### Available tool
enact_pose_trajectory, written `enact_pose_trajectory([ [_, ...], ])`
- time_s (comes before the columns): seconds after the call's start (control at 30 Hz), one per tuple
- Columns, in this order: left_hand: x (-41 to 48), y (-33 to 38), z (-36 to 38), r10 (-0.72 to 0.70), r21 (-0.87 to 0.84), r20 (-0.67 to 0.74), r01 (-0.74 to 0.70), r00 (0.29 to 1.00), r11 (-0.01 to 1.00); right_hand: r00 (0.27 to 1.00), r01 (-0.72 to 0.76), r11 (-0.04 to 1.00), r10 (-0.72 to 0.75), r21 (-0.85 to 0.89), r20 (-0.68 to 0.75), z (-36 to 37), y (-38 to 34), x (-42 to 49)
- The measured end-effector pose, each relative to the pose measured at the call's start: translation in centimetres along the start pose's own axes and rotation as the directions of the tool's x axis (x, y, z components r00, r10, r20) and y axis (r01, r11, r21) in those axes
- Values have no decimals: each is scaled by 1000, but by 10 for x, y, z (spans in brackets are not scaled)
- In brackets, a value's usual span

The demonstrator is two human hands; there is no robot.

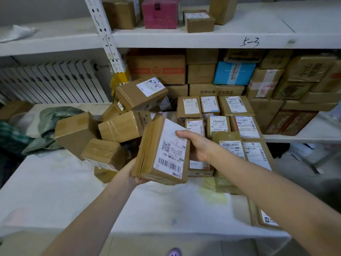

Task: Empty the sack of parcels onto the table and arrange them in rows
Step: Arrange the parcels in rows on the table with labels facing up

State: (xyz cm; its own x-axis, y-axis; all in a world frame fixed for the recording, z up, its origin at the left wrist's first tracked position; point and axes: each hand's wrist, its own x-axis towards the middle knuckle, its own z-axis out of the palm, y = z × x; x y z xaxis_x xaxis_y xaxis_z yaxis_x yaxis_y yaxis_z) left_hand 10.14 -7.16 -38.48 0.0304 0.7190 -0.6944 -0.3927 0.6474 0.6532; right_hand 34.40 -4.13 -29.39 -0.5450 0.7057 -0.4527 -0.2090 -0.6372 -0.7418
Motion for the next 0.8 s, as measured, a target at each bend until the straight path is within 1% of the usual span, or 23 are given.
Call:
enact_pose_trajectory([
  [0.03, -45, 6, 33, -12, -3, 26, 12, 1000, 1000, 999, 28, 999, -27, 22, -32, 1, -1, -2],
  [0.07, -71, 11, 60, 8, -80, 114, 1, 993, 997, 996, 64, 995, -58, 82, -69, -1, -2, -3],
  [0.1, -83, 12, 70, 29, -147, 161, -6, 987, 989, 990, 99, 982, -81, 163, -113, -3, -4, -3],
  [0.13, -90, 11, 76, 87, -197, 174, -52, 981, 979, 983, 136, 960, -100, 247, -153, -6, -5, -5],
  [0.17, -89, 10, 77, 105, -235, 139, -70, 985, 969, 976, 168, 940, -116, 296, -184, -8, -7, -9],
  [0.2, -85, 8, 76, 162, -256, 160, -117, 974, 960, 972, 181, 938, -124, 294, -201, -10, -7, -13],
  [0.23, -83, 3, 82, 163, -213, 167, -126, 972, 969, 971, 174, 952, -124, 250, -203, -11, -5, -16],
  [0.3, -86, -6, 96, 186, -155, 171, -160, 968, 975, 981, 125, 988, -110, 91, -162, -15, 4, -21],
  [0.37, -87, -12, 108, 240, -210, 123, -211, 963, 955, 993, 58, 997, -63, -50, -101, -21, 13, -25],
  [0.43, -87, -15, 110, 255, -282, 61, -228, 965, 932, 999, 0, 993, -4, -114, -40, -30, 16, -31],
  [0.47, -88, -15, 107, 249, -289, 69, -220, 966, 932, 1000, -6, 992, 3, -122, -24, -36, 15, -33],
  [0.53, -87, -17, 97, 197, -205, 112, -171, 974, 964, 1000, 9, 985, -12, -175, -16, -50, 12, -39],
  [0.6, -90, -20, 87, 123, -93, 153, -110, 981, 990, 1000, 13, 942, -17, -335, -11, -58, 11, -45],
  [0.7, -87, -23, 71, 59, 14, 198, -63, 978, 998, 1000, -28, 791, 23, -611, -15, -58, 15, -52],
  [0.73, -88, -24, 69, 46, 55, 196, -58, 980, 997, 998, -51, 752, 60, -657, -9, -59, 17, -54],
  [0.77, -86, -26, 67, 39, 87, 203, -58, 978, 995, 995, -66, 741, 95, -669, 6, -60, 19, -57],
  [0.8, -85, -27, 66, 35, 116, 205, -60, 978, 991, 993, -78, 752, 118, -655, 18, -61, 20, -58],
])
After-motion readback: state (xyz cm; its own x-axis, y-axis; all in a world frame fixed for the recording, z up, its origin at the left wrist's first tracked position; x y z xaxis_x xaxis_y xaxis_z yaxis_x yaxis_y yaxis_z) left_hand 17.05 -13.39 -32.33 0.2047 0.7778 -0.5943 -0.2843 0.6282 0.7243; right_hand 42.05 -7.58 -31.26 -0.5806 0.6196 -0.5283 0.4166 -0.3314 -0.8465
